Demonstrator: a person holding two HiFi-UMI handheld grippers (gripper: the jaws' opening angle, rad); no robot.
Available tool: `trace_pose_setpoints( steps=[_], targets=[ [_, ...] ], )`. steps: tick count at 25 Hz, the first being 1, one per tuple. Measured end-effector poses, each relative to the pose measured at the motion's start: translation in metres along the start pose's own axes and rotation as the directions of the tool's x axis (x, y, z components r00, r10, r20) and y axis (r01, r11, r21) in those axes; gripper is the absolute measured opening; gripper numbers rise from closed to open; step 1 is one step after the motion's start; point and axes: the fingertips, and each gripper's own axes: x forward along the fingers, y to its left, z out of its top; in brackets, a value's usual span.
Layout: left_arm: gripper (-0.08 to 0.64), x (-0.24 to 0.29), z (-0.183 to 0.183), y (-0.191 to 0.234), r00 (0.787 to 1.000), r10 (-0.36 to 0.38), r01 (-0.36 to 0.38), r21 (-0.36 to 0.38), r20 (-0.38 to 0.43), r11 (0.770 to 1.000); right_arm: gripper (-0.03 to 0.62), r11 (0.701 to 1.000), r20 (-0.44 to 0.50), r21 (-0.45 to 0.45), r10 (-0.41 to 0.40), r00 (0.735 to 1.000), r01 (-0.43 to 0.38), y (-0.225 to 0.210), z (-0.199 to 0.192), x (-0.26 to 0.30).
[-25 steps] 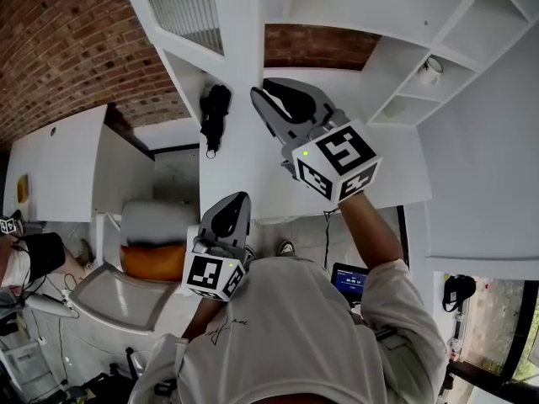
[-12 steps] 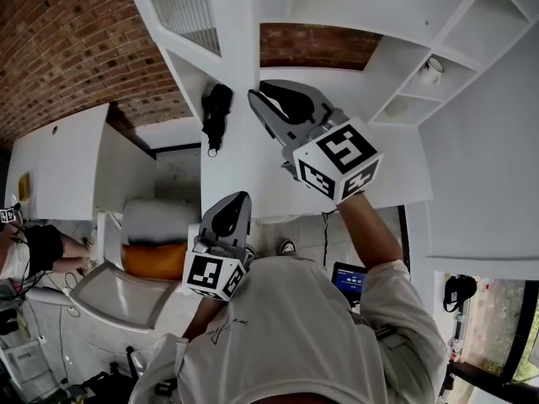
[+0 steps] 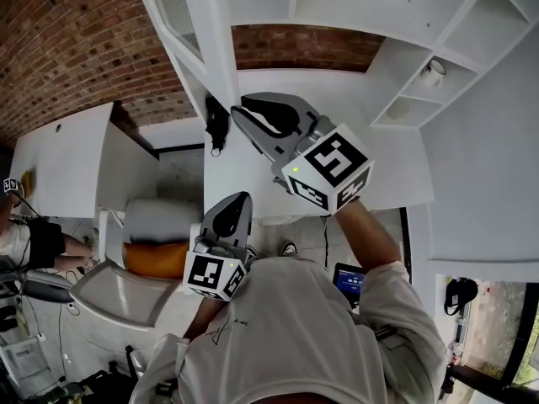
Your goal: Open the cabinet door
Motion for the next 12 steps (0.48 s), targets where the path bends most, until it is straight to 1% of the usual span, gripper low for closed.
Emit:
trace_pose_setpoints(
  steps=[12],
  targets=[
    [0.015, -0.024, 0.001, 0.012, 0.998, 0.063, -0.062, -0.014, 0.016, 0.998, 0.06, 0.994, 0.015, 0.002, 0.106, 0.994, -0.106, 0.04, 0.005, 0.016]
  ],
)
